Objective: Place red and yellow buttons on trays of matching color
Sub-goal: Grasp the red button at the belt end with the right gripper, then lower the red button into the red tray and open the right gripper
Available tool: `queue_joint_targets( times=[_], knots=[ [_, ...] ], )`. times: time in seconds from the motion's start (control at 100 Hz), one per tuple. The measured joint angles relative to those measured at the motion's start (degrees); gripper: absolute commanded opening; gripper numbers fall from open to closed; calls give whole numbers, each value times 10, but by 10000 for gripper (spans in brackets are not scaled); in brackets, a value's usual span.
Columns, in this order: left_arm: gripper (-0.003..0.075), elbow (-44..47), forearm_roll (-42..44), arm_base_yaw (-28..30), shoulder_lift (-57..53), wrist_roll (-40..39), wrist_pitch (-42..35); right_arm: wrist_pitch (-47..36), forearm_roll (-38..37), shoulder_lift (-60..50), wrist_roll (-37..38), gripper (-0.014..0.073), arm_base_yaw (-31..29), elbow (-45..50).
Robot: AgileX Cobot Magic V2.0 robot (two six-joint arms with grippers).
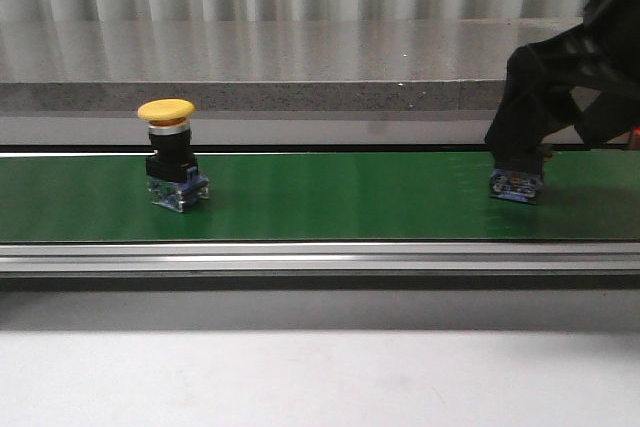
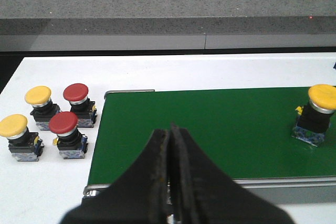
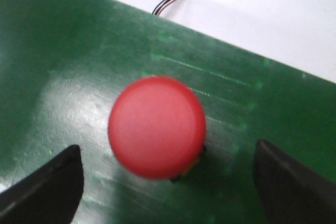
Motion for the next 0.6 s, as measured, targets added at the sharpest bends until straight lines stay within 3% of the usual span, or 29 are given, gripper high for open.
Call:
queue_joint_targets(
  times=[0.1, 0.25, 0.32, 0.6],
  knots=[
    [-20, 0, 0, 0, 0, 0, 0, -9, 1, 18, 0, 568, 0, -15],
    [-20, 0, 0, 0, 0, 0, 0, -12, 1, 37, 0, 201, 0, -23],
    [-20, 0, 0, 0, 0, 0, 0, -10, 1, 38, 0, 87, 0, -24],
    [-20, 0, 0, 0, 0, 0, 0, 88, 1, 25, 0, 70, -37, -74]
  ],
)
